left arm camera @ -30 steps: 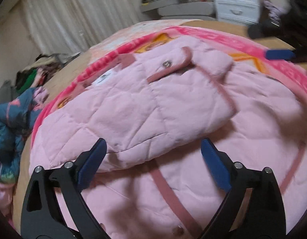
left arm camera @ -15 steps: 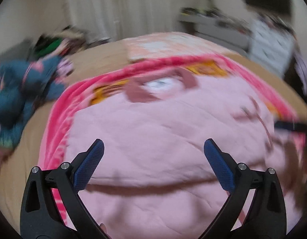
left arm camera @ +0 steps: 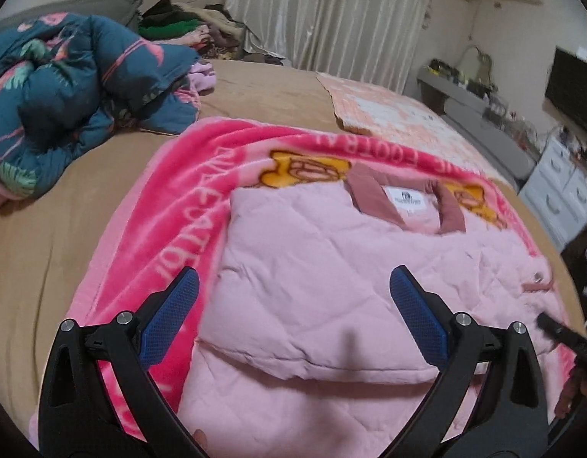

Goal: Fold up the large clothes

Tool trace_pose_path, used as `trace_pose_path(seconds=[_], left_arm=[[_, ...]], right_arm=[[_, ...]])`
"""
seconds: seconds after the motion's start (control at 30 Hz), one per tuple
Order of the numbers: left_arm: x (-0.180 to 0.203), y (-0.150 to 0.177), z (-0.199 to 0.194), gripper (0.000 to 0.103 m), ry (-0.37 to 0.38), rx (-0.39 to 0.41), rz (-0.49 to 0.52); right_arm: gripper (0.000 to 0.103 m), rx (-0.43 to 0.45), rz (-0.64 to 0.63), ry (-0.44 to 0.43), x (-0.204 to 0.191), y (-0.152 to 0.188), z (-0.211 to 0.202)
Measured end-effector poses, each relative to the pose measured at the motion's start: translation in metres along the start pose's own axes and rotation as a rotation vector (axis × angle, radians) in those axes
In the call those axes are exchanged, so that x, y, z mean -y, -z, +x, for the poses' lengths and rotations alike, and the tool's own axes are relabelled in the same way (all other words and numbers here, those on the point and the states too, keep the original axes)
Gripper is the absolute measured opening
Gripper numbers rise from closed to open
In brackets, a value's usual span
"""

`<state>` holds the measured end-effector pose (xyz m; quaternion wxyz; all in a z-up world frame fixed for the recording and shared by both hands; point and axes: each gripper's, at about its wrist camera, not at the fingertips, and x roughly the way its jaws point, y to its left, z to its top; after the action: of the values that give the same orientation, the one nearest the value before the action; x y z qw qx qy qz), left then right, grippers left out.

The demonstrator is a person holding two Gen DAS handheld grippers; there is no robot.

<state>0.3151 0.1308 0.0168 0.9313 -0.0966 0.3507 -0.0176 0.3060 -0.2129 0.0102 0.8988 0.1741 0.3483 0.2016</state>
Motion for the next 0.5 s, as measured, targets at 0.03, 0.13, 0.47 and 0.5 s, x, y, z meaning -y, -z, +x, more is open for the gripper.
trace_pose_path(seconds=[0.03,0.13,0.47,0.5], left_arm=[[-0.003,-0.003,-0.001,0.094,0.006,0.007,-0.013],[-0.005,-0.006,-0.001,0.094,0.023,0.024,-0.022],[0.016,0.010,0.018,0.094,0.059,-0.019,0.063],[0.019,0.011,0.019,0.094,0.062,-0.022,0.073]], right_arm=[[0.016,0.038,-0.045,0.001,-0.008,-0.014,-0.008],[0.016,0.093,-0.106,0.045,-0.011,-0.040,-0.018],[0.016,0.003,-0.056,0.164,0.032,-0.027,0.021],[0.016,-0.013,-0.038,0.169,0.037,-0.023,0.025]])
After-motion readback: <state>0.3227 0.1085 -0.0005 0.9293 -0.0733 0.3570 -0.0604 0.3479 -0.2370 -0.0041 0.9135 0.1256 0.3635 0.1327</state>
